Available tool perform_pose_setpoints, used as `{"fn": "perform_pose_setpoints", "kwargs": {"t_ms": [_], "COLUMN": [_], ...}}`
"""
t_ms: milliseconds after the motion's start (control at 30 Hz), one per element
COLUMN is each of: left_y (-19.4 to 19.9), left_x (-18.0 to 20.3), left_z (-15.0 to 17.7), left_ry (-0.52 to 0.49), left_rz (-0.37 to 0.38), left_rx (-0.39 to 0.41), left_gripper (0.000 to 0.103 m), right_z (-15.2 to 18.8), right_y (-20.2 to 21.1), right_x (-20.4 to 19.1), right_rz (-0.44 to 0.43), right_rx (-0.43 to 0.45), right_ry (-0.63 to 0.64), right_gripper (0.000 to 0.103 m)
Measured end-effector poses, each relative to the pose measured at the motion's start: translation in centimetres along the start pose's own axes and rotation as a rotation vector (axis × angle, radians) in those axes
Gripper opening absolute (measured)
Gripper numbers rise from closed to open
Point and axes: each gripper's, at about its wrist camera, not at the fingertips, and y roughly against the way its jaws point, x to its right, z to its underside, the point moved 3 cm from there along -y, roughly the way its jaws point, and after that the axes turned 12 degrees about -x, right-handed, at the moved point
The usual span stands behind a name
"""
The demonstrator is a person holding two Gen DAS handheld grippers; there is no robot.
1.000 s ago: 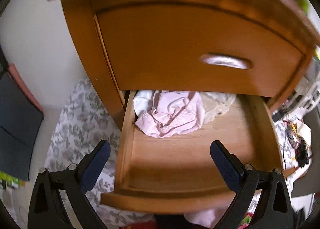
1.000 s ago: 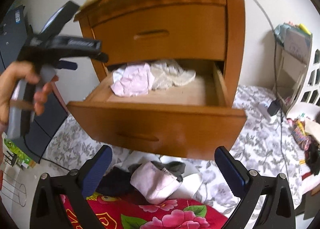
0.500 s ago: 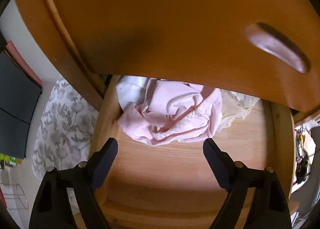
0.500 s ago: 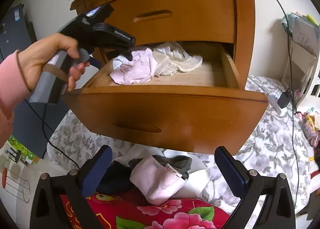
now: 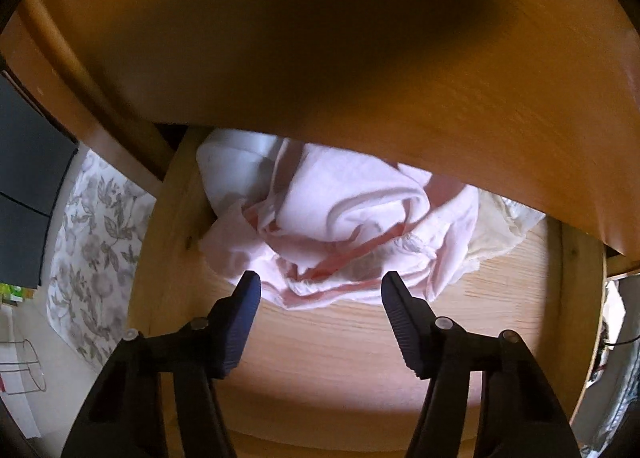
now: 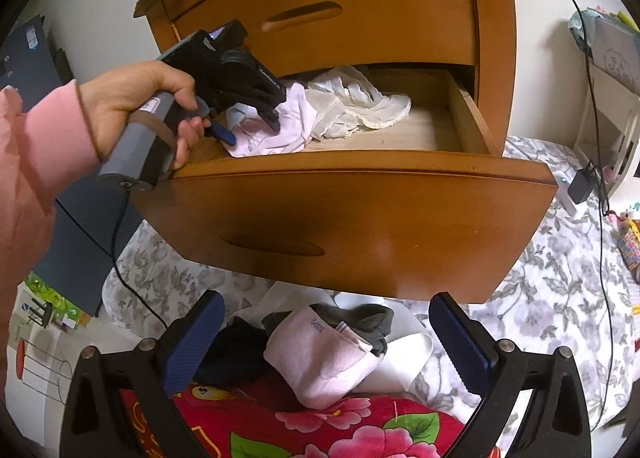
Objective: Organize soft objects
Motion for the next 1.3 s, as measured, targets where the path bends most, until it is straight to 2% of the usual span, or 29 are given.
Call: {"fn": "perform_pose_setpoints", "kwargs": {"t_ms": [200,567,800,1033,1133,1300], "left_y": [-0.8,-1.2,-1.4,-1.3,-1.1,-0.1], "left_x": [0.1,0.6,0.3,-0.4,-0.5,-1.1], "left_z": [-0.8,-1.4,-1.4,-1.2,-1.2,-0.9], "left_ry": [0.026,0.022,0.045,0.073,0.086,0.110], "left_rz": [0.006,-0.009,0.005,0.010,0.018,0.022], "left_rx": [-0.018,-0.030,-0.047,-0.048,-0.044,-0.018], "left_gripper": [0.056,0.047,0.027,0.018,0.011,0.008], "right_z": [0.0,0.0,0.0,0.1,0.1,0.2], "right_y": [0.3,0.3,0.4,0.8,0.8,1.2], "right_x": [-0.3,0.2,0.2,0.4,0.4,0.5], "right_rz": [-0.017,-0.031,-0.036,-0.035,-0.034,-0.032], "right_rx": [0.009,0.006,0.006,0.011,0.013,0.017], "right_ry": [0.011,-0.010,-0.015,-0.021,-0.021,-0.026], "right_gripper": [0.103,0.103,0.103,0.103,0.103,0.103]}}
